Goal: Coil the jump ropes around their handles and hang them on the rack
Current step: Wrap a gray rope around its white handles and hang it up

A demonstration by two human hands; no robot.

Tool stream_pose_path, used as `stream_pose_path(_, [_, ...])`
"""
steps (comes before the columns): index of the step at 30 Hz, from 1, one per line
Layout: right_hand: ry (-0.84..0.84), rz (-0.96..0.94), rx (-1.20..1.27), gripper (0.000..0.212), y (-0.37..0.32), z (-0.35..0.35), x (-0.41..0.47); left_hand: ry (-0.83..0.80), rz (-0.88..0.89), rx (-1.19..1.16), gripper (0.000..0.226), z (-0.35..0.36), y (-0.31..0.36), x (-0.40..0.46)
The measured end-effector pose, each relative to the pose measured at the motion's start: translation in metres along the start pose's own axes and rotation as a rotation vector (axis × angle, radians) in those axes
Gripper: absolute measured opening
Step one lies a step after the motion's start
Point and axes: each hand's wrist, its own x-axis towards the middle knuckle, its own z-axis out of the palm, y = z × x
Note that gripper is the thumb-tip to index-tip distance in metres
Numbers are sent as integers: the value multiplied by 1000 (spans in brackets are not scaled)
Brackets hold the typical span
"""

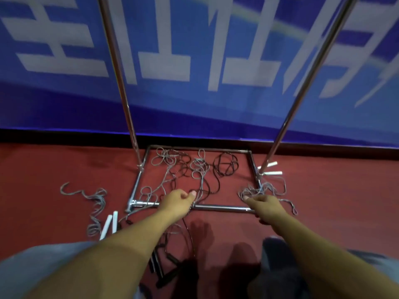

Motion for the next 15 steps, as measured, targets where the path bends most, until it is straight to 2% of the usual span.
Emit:
stream_pose_path(5, [-81,4,-86,38,33,11,13,-89,-53,63,45,34,-41,7])
stream_pose_path(8, [-57,29,-56,42,37,9,30,-119,-89,67,49,43,-52,18])
stream_pose_path(15, [-1,57,-8,27,45,4,80,-202,-109,45,54,68,-33,61])
